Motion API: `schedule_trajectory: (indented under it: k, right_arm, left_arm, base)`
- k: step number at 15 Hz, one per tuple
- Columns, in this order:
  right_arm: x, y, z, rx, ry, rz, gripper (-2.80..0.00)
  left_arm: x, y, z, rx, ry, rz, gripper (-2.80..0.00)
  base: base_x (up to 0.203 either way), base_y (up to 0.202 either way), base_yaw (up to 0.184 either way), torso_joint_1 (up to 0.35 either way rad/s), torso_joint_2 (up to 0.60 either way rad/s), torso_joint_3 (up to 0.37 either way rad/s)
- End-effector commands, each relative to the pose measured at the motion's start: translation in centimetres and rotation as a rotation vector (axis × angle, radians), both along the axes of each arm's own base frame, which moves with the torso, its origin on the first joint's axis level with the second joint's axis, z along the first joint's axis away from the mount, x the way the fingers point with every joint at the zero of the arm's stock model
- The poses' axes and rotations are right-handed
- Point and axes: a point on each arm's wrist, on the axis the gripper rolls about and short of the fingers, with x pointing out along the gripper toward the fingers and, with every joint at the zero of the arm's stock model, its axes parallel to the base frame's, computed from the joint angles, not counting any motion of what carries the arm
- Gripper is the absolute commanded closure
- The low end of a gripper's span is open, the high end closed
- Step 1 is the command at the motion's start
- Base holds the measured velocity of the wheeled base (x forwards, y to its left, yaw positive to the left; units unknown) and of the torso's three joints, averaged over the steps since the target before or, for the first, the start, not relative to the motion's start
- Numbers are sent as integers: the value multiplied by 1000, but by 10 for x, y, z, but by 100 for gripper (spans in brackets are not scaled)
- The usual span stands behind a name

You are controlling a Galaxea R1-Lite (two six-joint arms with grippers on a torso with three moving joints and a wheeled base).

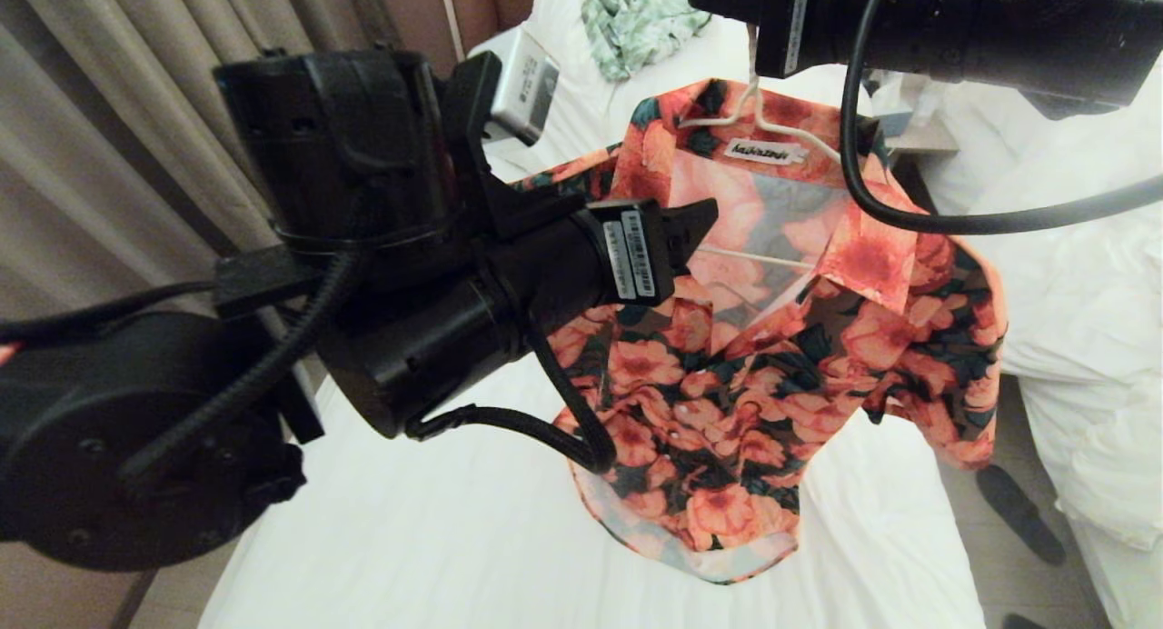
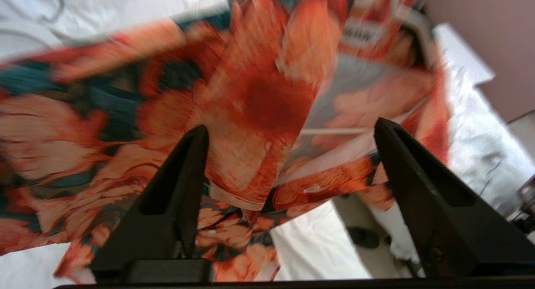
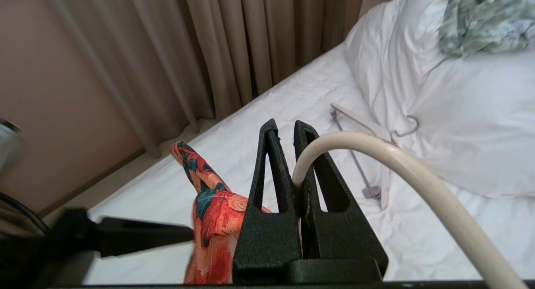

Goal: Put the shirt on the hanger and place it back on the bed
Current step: Take the clothes hanger out of the clothes

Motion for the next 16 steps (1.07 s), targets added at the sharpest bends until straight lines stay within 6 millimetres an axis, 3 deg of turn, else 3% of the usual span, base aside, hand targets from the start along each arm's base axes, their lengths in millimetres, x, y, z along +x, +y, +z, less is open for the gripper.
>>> schedule_trajectory:
  k: [1, 6, 8, 12, 16]
  right_arm:
    - [0, 1, -2, -5, 5, 2, 0]
    - [1, 2, -10, 2, 0, 5, 0]
    - [2, 3, -13, 11, -11, 6, 0]
    - [0, 1, -12, 28, 5, 12, 0]
    - [0, -5, -13, 36, 16, -1, 0]
  left_arm:
    - [13, -14, -22, 59, 13, 8, -280]
    - [20, -20, -31, 68, -5, 26, -280]
    - [20, -19, -30, 68, -7, 29, 0]
    - [21, -19, -30, 67, -8, 31, 0]
    - [44, 3, -23, 73, -38, 125, 0]
  base:
    - [0, 0, 0, 0, 0, 0]
    - [0, 0, 0, 0, 0, 0]
    - [0, 0, 0, 0, 0, 0]
    - [0, 0, 0, 0, 0, 0]
    - [0, 0, 0, 0, 0, 0]
